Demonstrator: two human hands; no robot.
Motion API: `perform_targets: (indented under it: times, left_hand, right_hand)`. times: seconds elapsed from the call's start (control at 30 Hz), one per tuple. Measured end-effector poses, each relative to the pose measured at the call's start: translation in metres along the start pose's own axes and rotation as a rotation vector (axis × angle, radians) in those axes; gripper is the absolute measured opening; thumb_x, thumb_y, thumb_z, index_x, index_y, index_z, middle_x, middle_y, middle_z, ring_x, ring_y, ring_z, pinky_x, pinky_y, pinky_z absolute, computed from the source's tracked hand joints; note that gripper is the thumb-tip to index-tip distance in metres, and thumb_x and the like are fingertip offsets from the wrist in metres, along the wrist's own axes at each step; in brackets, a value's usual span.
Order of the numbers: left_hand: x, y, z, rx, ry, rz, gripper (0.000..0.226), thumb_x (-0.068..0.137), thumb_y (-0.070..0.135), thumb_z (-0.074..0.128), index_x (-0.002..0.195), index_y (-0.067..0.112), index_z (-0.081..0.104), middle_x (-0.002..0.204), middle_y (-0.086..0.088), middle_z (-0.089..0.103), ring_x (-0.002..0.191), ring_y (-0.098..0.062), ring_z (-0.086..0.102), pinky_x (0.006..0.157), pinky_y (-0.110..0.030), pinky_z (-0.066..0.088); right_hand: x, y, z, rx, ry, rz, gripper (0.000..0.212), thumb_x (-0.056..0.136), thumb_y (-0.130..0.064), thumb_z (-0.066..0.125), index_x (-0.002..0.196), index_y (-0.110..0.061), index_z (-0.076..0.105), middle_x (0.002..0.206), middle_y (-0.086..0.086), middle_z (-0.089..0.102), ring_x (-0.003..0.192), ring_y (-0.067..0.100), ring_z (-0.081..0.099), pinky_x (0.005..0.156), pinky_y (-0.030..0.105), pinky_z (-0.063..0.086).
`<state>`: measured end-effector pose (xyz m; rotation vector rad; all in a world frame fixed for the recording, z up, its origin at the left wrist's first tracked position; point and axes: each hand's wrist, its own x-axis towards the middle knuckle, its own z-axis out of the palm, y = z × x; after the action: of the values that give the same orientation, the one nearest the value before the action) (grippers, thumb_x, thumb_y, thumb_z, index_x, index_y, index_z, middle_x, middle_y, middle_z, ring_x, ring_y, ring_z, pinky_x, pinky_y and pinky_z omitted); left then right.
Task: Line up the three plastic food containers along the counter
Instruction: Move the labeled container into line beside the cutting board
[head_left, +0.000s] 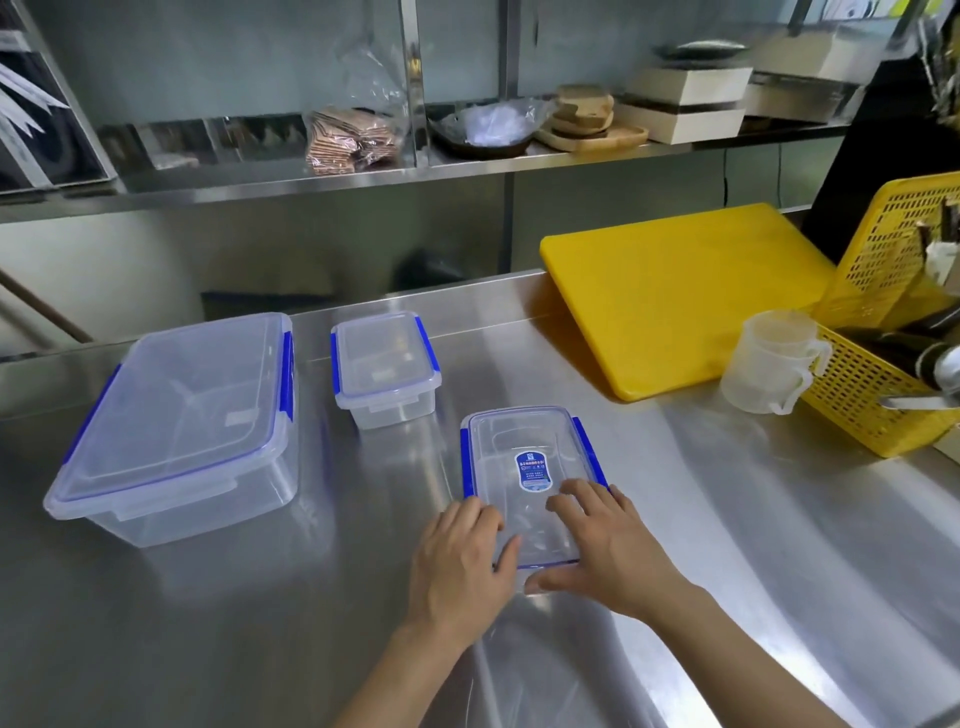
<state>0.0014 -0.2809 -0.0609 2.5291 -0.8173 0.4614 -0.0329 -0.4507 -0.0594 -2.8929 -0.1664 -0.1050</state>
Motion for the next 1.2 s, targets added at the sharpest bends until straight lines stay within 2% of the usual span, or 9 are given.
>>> perform_targets:
  times: [0.17,0.23,0.3,0.33,0.4,0.63,0.87,1.03,1.2]
  left_hand:
    - [0.025,-0.007,0.012,0.009,-0.062,0.054,0.018,0.069,0.031,0.071,0.078,0.017,0.063,0.077,0.003,0.066,0.068,-0.017,0.063,0.061,-0.025,0.051]
    - [0.038,-0.011,0.022,0.006,-0.145,0.015,0.038,0.074,0.037,0.065,0.106,0.017,0.064,0.109,0.002,0.068,0.096,-0.017,0.065,0.084,-0.028,0.051]
    - [0.049,-0.02,0.037,0.021,-0.24,-0.022,0.067,0.085,0.047,0.05,0.142,0.018,0.03,0.151,0.003,0.029,0.136,-0.015,0.031,0.112,-0.029,0.02]
    - [0.055,-0.027,0.044,0.028,-0.285,-0.037,0.076,0.087,0.05,0.044,0.146,0.02,0.008,0.155,0.006,0.005,0.142,-0.012,0.01,0.114,-0.027,0.003]
    - [0.07,-0.037,0.054,0.05,-0.353,-0.076,0.088,0.086,0.055,0.043,0.144,0.021,-0.014,0.152,0.009,-0.017,0.142,-0.01,-0.011,0.11,-0.025,-0.011]
    - [0.137,-0.065,0.079,0.056,-0.428,-0.192,0.101,0.083,0.052,0.053,0.142,0.019,-0.022,0.153,0.006,-0.023,0.14,-0.013,-0.018,0.11,-0.03,-0.012]
    - [0.176,-0.086,0.107,-0.038,-0.35,-0.27,0.098,0.083,0.05,0.055,0.144,0.022,-0.016,0.155,0.007,-0.018,0.142,-0.01,-0.009,0.11,-0.026,-0.005]
    - [0.192,-0.085,0.122,-0.132,-0.296,-0.383,0.095,0.083,0.051,0.057,0.144,0.027,-0.012,0.156,0.011,-0.014,0.143,-0.016,-0.003,0.113,-0.034,0.011]
    - [0.198,-0.071,0.134,-0.179,-0.306,-0.403,0.1,0.081,0.052,0.059,0.143,0.028,-0.014,0.155,0.012,-0.017,0.143,-0.019,-0.003,0.113,-0.038,0.016]
  right_hand:
    - [0.028,0.019,-0.004,-0.007,0.152,-0.046,0.047,0.063,-0.043,0.079,0.092,-0.009,0.065,0.094,0.009,0.069,0.087,0.029,0.066,0.081,0.037,0.055]
    - [0.044,0.029,-0.003,-0.001,0.183,-0.013,0.045,0.067,-0.039,0.076,0.098,-0.008,0.066,0.103,0.012,0.071,0.094,0.03,0.067,0.081,0.039,0.055]
    - [0.064,0.04,-0.003,0.002,0.118,0.026,0.054,0.082,-0.045,0.059,0.124,-0.011,0.053,0.133,0.01,0.055,0.124,0.026,0.049,0.104,0.039,0.038]
    - [0.073,0.048,0.0,-0.019,0.068,0.029,0.059,0.088,-0.048,0.047,0.135,-0.015,0.04,0.145,0.005,0.04,0.135,0.021,0.034,0.112,0.036,0.024]
    - [0.094,0.062,0.004,-0.072,-0.009,0.008,0.065,0.09,-0.054,0.034,0.143,-0.02,0.018,0.154,0.0,0.018,0.142,0.014,0.011,0.116,0.031,0.005]
    - [0.17,0.091,0.009,-0.098,-0.114,-0.015,0.078,0.087,-0.061,0.031,0.144,-0.02,-0.002,0.157,0.002,-0.002,0.142,0.016,-0.008,0.115,0.036,-0.007]
    - [0.221,0.11,0.026,-0.168,-0.063,-0.033,0.088,0.082,-0.068,0.033,0.143,-0.019,-0.007,0.157,0.005,-0.003,0.142,0.023,-0.009,0.112,0.04,-0.012]
    - [0.232,0.118,0.038,-0.213,0.018,-0.021,0.091,0.08,-0.072,0.03,0.144,-0.016,-0.003,0.157,0.006,0.004,0.142,0.025,-0.003,0.109,0.042,-0.013]
    - [0.234,0.138,0.031,-0.232,0.025,-0.034,0.085,0.082,-0.07,0.029,0.144,-0.02,-0.001,0.157,0.003,0.006,0.143,0.021,0.0,0.11,0.038,-0.011]
